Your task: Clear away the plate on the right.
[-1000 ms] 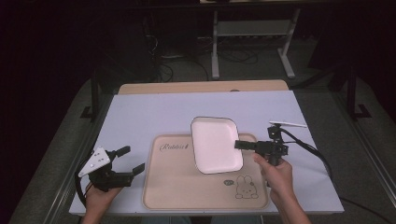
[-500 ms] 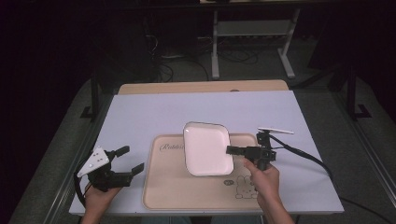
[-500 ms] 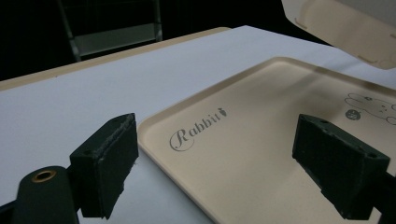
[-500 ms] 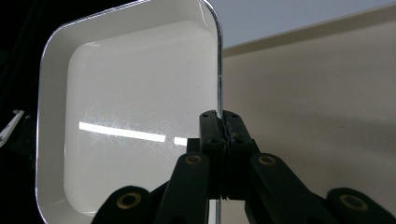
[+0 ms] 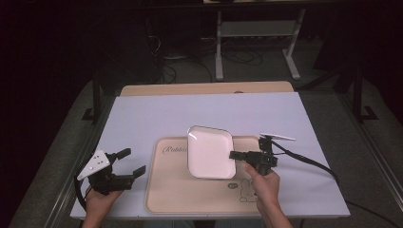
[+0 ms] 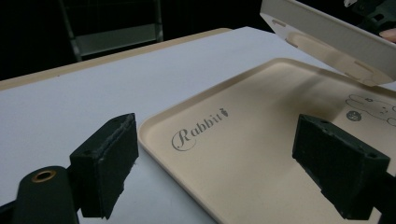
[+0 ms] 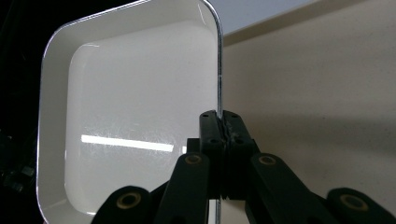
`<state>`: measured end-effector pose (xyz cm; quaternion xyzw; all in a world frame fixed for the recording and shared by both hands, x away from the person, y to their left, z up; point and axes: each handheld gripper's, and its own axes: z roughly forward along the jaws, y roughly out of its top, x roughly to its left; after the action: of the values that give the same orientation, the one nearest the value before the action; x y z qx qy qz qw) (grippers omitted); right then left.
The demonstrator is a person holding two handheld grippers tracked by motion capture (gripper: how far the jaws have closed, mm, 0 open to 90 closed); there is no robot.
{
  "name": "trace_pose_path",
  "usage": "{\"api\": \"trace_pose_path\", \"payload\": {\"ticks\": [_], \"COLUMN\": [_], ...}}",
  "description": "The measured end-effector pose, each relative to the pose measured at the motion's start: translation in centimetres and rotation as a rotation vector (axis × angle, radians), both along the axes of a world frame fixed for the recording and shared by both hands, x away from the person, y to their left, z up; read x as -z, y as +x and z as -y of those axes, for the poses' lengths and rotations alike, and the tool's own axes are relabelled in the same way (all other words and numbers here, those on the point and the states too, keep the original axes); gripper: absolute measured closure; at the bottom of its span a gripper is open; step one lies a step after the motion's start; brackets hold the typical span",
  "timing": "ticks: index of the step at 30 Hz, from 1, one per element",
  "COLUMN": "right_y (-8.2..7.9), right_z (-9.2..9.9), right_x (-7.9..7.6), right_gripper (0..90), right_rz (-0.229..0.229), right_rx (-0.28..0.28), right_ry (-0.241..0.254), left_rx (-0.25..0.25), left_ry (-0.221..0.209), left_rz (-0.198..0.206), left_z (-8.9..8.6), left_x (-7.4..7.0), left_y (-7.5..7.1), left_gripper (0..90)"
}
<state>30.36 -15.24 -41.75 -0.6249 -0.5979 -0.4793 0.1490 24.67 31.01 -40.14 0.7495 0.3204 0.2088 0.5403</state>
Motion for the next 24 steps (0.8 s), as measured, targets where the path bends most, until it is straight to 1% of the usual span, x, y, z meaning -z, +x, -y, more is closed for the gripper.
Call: {"api": "trace_pose_path", "payload": {"ticks": [14,15,18,21,24], "right_y": [0.2,0.2,0.2,0.1,-0.2], "right_z": [-0.5,-0.6,-0.6,-0.7,-0.7], "right_x": [1.0,1.3,1.4,1.8,2.0], "right_gripper": [88.2,88.2,88.1,88.2,88.2], "right_rz": [-0.025,-0.032,-0.041,-0.051,-0.059], "right_rx": [0.016,0.018,0.021,0.023,0.047], "right_ry": [-0.050,-0.066,-0.080,-0.104,-0.139], "left_rx": [-0.002,-0.002,-0.001,0.003,0.002], "left_ry": [-0.003,-0.003,-0.003,-0.002,-0.003], "left_rz": [-0.001,0.000,0.000,0.000,0.001], "left_z": [-0.1,-0.1,0.0,0.0,0.0], "left_x": [0.0,0.0,0.0,0.0,0.0], "left_y": [0.0,0.0,0.0,0.0,0.0], "left_gripper": [13.9,13.9,13.9,13.9,13.9]}}
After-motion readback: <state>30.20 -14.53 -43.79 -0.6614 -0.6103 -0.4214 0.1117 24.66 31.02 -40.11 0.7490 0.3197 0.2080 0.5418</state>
